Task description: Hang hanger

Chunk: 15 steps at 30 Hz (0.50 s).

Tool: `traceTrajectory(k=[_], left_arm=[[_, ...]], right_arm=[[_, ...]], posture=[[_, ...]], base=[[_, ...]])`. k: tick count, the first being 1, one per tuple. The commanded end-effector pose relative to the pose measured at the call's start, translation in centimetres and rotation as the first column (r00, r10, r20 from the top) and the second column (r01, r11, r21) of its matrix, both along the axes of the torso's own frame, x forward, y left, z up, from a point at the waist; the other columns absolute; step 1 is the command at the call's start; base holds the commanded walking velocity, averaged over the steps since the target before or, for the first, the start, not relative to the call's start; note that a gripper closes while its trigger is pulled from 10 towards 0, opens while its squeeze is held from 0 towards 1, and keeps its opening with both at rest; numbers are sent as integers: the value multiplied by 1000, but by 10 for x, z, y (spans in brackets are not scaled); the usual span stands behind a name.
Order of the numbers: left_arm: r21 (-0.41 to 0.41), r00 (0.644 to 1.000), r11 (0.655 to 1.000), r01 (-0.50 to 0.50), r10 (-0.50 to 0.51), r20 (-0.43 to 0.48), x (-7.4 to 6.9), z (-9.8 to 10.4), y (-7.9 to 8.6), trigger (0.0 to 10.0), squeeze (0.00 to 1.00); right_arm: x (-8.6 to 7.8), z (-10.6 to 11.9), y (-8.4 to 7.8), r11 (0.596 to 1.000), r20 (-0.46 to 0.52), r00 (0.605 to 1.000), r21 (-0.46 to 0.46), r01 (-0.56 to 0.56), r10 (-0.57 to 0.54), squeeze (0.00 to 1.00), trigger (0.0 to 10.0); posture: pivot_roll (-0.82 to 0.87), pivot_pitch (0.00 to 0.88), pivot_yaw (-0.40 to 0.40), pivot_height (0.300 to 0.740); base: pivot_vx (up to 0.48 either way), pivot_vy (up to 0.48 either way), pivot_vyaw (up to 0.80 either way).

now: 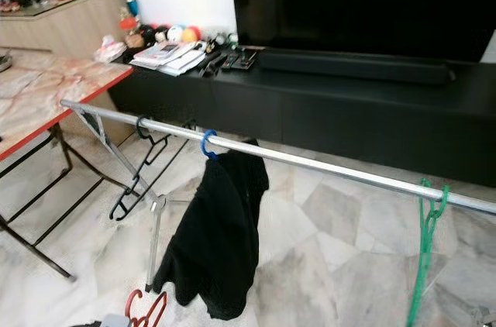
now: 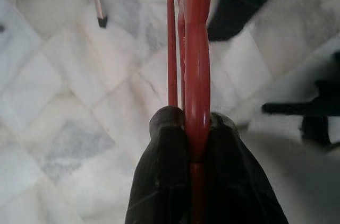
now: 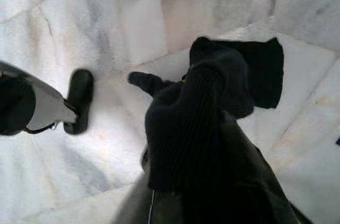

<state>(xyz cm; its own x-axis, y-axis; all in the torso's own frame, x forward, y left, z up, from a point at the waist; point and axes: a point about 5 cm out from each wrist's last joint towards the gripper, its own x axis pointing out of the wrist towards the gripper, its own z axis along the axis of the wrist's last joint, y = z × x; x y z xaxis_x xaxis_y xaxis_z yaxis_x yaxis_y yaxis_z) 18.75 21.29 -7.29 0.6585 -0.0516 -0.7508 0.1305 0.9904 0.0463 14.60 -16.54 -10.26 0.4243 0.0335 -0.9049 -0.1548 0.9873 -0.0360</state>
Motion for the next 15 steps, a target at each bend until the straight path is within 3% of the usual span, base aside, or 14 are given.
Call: traceTrajectory(k=[1,15], left_arm=[[25,999,999,-22,23,-31,-10,-3,12,10000,0],[22,1000,1000,-16,16,-25,-7,-1,13,10000,0]], right_arm=[[0,0,12,999,5,1000,34,12,-12,0,10000],[4,1,13,993,35,994,58,99,-102,0,10000]], posture=[[61,43,60,740],[69,37,63,740]], base=[[0,480,0],[0,480,0]])
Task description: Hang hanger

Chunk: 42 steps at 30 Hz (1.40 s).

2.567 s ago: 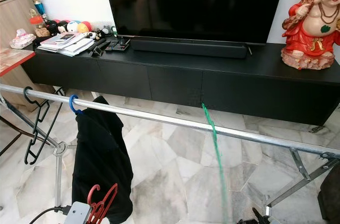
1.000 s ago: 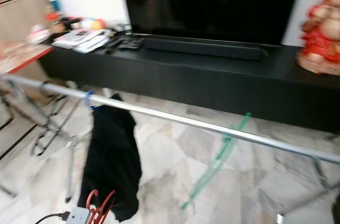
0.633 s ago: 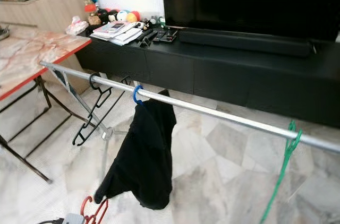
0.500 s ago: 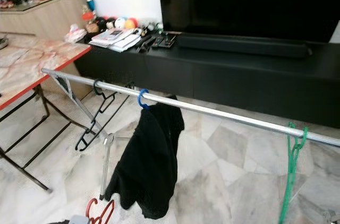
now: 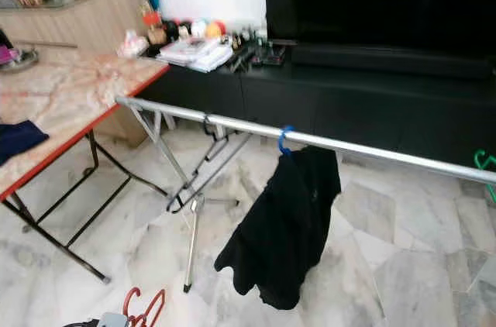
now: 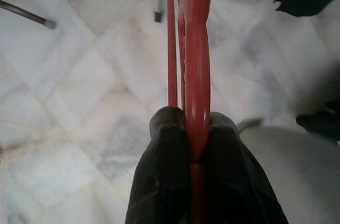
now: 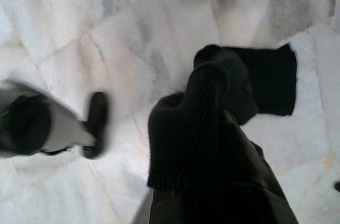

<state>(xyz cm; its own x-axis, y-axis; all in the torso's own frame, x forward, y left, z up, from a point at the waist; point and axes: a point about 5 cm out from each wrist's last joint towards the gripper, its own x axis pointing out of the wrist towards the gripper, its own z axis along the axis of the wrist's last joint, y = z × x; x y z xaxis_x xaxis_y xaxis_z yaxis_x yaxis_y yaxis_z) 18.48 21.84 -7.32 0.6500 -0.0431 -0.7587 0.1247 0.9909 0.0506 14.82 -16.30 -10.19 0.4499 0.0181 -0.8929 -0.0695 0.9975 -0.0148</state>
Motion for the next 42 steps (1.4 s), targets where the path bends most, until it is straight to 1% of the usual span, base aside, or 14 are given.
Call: traceTrajectory(k=[1,4,8,13,16,19,21,26,28,31,35,40,41,42], left_arm=[[15,1000,1000,-9,9,-13,-5,-1,7,10000,0],[13,1000,1000,-8,8,-14,-5,-1,7,10000,0],[14,1000,1000,-12,12,-22,-7,-2,7,10000,0],[18,999,1000,-17,18,-28,-9,-3,7,10000,0],[19,999,1000,-18,19,-30,-9,-3,8,10000,0],[23,1000,1000,-11,11,-26,-9,-3,8,10000,0],[21,1000,1000,-9,9,-22,-9,-3,7,10000,0],[22,1000,1000,-8,9,-21,-9,-3,7,10000,0],[25,1000,1000,-8,9,-23,-10,-3,7,10000,0],[25,1000,1000,-9,9,-23,-9,-3,8,10000,0],[24,1000,1000,-10,11,-19,-9,-2,9,10000,0],[-7,999,1000,-30,30,37,-1,3,8,10000,0],[-16,998,999,-34,34,56,3,5,7,10000,0],[-28,995,999,-38,41,88,8,8,7,10000,0]], right_arm=[[2,0,10,999,15,1000,35,23,-24,0,10000],[2,0,10,999,18,999,35,29,-30,0,10000],[2,0,8,997,23,997,42,69,-70,0,10000],[1,0,5,994,23,994,36,105,-106,0,10000],[2,1,2,992,38,991,32,124,-125,0,10000],[4,2,1,990,59,989,25,137,-138,0,10000],[8,4,-1,987,96,982,30,158,-160,0,10000],[11,6,-2,983,122,975,33,182,-184,0,10000],[20,11,-13,978,147,967,33,205,-208,0,10000],[22,12,-16,974,152,962,34,222,-225,0,10000],[25,14,-21,966,174,950,34,256,-258,0,10000],[31,19,-28,953,234,925,29,302,-300,0,10000],[35,22,-32,949,267,913,14,315,-307,0,10000],[43,29,-40,937,329,882,26,349,-338,0,10000]], posture=[[69,37,63,740],[70,35,60,740],[72,33,60,740],[75,29,58,740],[75,30,60,740],[75,30,60,740],[78,34,61,740],[77,35,62,740],[81,37,64,740],[81,38,65,740],[82,39,67,740],[87,35,65,740],[90,32,62,740],[91,30,60,740]], base=[[0,480,0],[0,480,0],[0,480,0],[0,480,-619],[0,422,0],[0,0,0],[0,0,-400],[0,0,0],[0,0,0],[0,0,0],[0,0,0],[0,0,0],[0,0,0],[0,0,0]])
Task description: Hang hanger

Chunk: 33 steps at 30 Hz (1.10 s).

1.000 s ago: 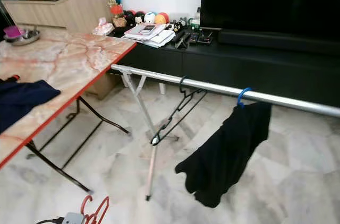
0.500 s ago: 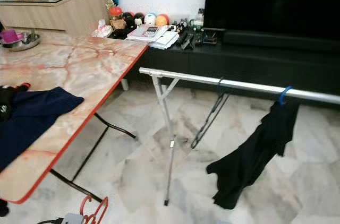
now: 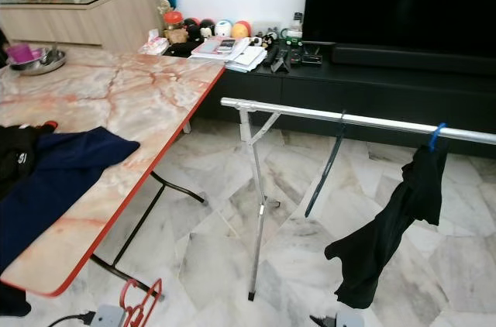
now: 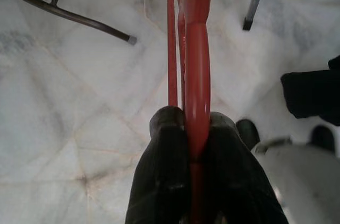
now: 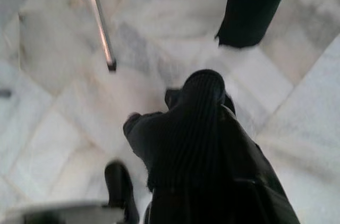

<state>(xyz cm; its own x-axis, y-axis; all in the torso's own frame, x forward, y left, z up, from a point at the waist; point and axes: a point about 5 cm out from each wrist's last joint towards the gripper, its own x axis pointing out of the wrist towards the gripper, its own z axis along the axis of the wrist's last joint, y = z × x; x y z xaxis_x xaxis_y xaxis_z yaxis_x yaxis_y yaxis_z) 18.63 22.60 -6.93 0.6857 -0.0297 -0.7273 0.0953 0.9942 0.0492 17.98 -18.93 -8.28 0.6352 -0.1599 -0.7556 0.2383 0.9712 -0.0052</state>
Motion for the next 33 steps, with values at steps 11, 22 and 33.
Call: traceTrajectory(k=[11,22,33], left_arm=[[-63,993,998,-2,10,118,16,9,-13,10000,0],[-84,934,996,-26,54,353,36,38,-3,10000,0],[-131,858,991,30,42,512,38,71,-21,10000,0]], right_arm=[[49,48,-32,995,391,920,-89,54,-15,0,10000],[61,79,-29,992,594,803,-121,37,42,0,10000],[60,107,-35,990,672,737,-138,31,71,0,10000]], posture=[[71,0,63,740],[52,0,59,740],[44,0,54,740]], base=[[0,0,0],[0,0,0],[0,0,0]])
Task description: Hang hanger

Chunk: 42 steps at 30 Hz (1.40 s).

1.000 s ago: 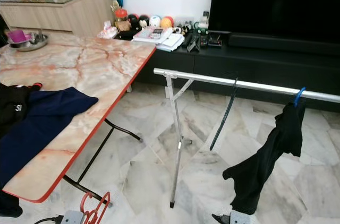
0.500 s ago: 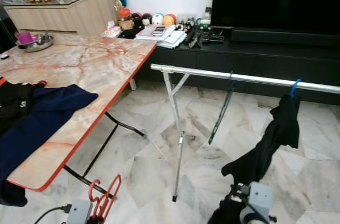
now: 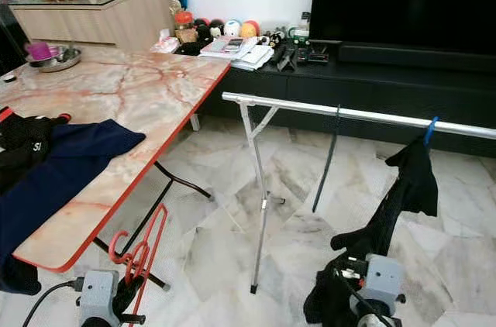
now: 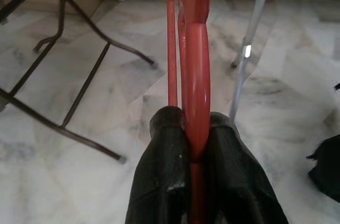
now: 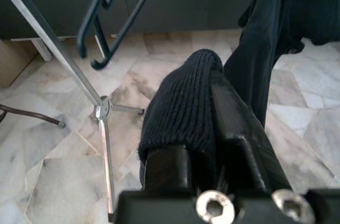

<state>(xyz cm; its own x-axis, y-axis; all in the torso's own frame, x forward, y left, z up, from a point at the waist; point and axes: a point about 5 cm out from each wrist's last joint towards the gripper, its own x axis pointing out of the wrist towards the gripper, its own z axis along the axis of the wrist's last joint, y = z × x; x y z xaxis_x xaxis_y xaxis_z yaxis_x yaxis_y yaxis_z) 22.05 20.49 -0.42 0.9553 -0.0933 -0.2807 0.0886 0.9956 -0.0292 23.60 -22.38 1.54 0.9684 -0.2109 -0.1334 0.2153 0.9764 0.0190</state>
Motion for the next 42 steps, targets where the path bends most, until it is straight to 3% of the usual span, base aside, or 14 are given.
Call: traceTrajectory(k=[1,12,18,42], left_arm=[[-12,1000,1000,-3,3,18,4,6,0,10000,0],[-31,1000,999,-6,7,26,18,19,-7,10000,0],[-39,1000,999,-16,17,25,16,21,-7,10000,0],[-46,1000,999,20,-18,23,17,27,-10,10000,0]], right_arm=[[4,9,0,1000,32,999,-4,-5,5,0,10000],[18,28,7,999,52,999,47,3,-5,0,10000],[23,35,10,998,66,998,68,-6,1,0,10000],[37,48,20,996,75,997,78,-31,25,0,10000]], posture=[[44,0,54,740],[43,31,49,740],[52,41,42,740],[64,0,43,740]], base=[[0,0,0],[-249,0,0],[-289,0,-648],[-287,0,0]])
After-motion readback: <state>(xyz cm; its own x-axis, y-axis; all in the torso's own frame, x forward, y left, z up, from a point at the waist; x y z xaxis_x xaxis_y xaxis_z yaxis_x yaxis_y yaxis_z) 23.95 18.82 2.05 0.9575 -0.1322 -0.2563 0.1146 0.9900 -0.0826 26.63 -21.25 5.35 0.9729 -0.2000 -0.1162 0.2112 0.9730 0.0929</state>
